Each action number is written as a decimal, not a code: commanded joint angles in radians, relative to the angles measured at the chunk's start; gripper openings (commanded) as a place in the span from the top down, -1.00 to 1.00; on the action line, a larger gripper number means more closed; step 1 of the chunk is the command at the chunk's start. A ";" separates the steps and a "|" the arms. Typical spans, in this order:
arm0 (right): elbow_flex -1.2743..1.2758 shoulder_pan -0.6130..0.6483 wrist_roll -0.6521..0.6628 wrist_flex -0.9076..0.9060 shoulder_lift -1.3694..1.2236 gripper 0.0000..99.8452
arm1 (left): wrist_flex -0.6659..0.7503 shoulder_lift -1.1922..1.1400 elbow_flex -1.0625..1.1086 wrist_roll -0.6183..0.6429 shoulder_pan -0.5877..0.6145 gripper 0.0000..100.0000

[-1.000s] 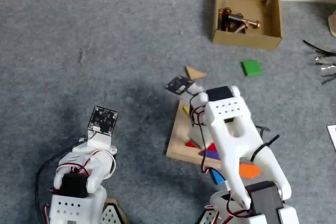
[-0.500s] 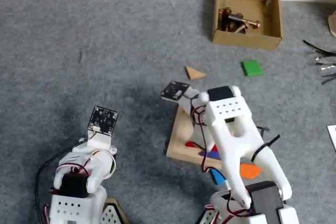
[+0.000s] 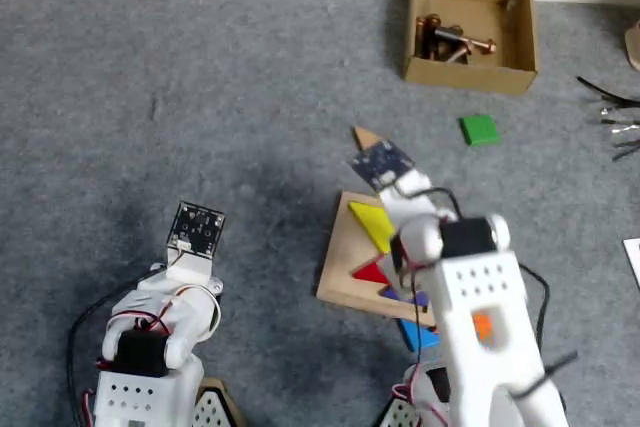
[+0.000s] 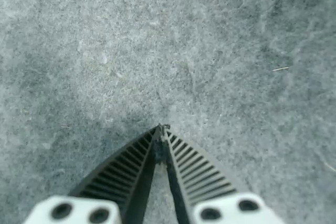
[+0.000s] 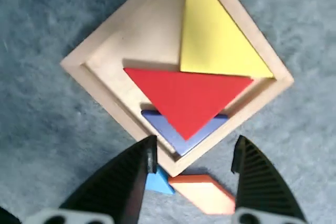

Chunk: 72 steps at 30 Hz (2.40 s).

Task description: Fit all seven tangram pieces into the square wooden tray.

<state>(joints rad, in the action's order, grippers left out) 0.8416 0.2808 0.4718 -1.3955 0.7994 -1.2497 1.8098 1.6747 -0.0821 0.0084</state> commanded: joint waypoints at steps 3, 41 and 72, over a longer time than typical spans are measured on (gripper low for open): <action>0.119 -0.015 -0.135 0.067 0.177 0.56 | -0.005 0.015 0.021 0.009 0.016 0.98; 0.464 0.053 -0.374 0.338 0.242 0.56 | -0.026 0.015 0.021 0.011 0.015 0.98; 0.493 0.051 -0.839 0.409 0.249 0.56 | -0.026 0.015 0.021 0.011 0.015 0.98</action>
<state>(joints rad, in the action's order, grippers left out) 1.3418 0.3191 -0.3552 -1.0334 1.0173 -1.2712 1.8098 1.6747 -0.0821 0.0084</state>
